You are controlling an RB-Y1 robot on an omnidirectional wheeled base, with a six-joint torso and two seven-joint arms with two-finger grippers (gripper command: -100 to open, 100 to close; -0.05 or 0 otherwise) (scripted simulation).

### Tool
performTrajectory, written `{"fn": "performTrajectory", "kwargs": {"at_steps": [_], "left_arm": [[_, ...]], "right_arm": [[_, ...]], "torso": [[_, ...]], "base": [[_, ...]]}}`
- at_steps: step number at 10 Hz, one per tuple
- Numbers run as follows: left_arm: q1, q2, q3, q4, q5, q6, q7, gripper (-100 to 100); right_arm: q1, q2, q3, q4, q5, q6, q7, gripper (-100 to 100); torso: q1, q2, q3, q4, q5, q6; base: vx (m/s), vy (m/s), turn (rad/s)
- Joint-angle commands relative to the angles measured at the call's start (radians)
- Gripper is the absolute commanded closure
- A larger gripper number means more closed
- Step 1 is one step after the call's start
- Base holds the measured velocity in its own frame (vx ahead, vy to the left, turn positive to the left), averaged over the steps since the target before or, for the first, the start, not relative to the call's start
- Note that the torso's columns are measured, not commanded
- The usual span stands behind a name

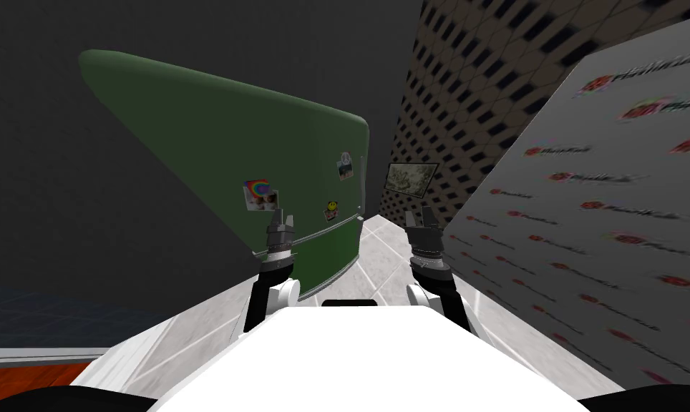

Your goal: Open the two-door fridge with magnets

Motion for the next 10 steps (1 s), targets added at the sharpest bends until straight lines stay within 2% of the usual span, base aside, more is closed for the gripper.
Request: {"fn": "performTrajectory", "kwargs": {"at_steps": [1,9,10], "left_arm": [[0.000,0.000,0.000,0.000,0.000,0.000,0.000,0],[0.000,0.000,0.000,0.000,0.000,0.000,0.000,0],[0.000,0.050,0.002,0.007,0.005,-0.006,0.004,-100]], "right_arm": [[0.000,0.000,0.000,0.000,0.000,0.000,0.000,0],[0.000,0.000,0.000,0.000,0.000,0.000,0.000,0],[0.000,0.000,0.000,0.000,0.000,0.000,0.000,0]], "torso": [[0.000,0.040,-0.082,0.041,0.000,0.000],[0.000,0.618,-1.234,0.617,0.000,0.000],[0.000,0.691,-1.382,0.691,0.000,0.000]], "base": [[0.000,0.000,0.000],[0.000,0.000,0.000],[0.029,-0.025,0.020]]}}
